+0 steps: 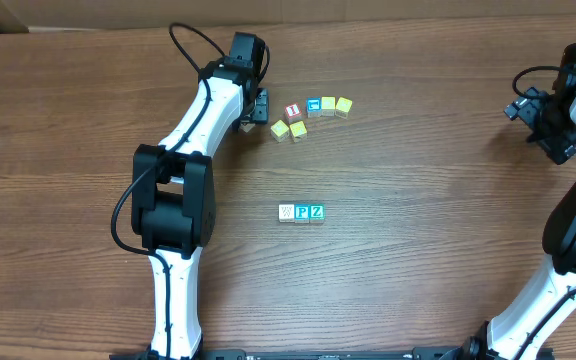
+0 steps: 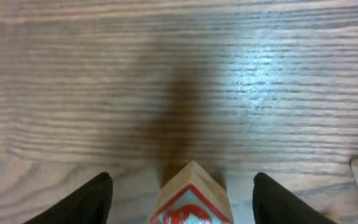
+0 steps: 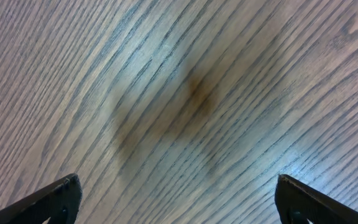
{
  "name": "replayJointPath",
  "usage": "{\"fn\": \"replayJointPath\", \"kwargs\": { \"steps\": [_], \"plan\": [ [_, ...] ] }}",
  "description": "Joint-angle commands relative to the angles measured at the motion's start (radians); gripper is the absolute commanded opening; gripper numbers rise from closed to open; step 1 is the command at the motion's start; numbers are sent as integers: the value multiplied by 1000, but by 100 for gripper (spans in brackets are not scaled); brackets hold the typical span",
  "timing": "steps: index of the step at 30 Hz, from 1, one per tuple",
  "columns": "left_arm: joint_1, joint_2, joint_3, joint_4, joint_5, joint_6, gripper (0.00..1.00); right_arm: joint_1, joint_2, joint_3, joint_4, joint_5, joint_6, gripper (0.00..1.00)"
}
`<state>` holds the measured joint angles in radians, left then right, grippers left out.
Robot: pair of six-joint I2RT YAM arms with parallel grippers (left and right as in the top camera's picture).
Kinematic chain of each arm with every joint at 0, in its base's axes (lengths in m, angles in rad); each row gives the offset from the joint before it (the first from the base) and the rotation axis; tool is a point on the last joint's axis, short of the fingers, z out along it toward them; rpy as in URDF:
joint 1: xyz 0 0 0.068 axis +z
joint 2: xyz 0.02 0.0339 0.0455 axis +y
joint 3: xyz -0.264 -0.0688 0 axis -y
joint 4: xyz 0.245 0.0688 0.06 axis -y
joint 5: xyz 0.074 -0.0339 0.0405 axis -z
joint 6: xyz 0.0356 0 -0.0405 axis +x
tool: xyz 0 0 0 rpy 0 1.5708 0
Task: Flip 4 blocks
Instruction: 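Lower the left gripper and grasp the red-bordered block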
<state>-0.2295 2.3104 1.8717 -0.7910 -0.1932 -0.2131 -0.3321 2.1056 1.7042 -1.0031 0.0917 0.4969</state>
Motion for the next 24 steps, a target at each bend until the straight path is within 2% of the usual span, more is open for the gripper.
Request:
{"fn": "replayJointPath", "kwargs": {
  "steps": [1, 4, 7, 10, 13, 24],
  "plan": [
    [-3, 18, 6, 31, -23, 57, 67, 2, -9, 18, 6, -1, 0, 100],
    [-3, 18, 6, 37, -15, 56, 65, 2, -9, 18, 6, 0, 0, 100],
    [-3, 18, 6, 35, -16, 56, 59, 2, -9, 18, 6, -1, 0, 100],
    [-4, 18, 6, 22, -16, 55, 47, 2, -9, 18, 6, 0, 0, 100],
    [-4, 18, 6, 11, -16, 52, 42, 2, -9, 18, 6, 0, 0, 100],
    [-6, 18, 6, -62, 18, 53, 38, 2, -9, 18, 6, 0, 0, 100]
  ]
}}
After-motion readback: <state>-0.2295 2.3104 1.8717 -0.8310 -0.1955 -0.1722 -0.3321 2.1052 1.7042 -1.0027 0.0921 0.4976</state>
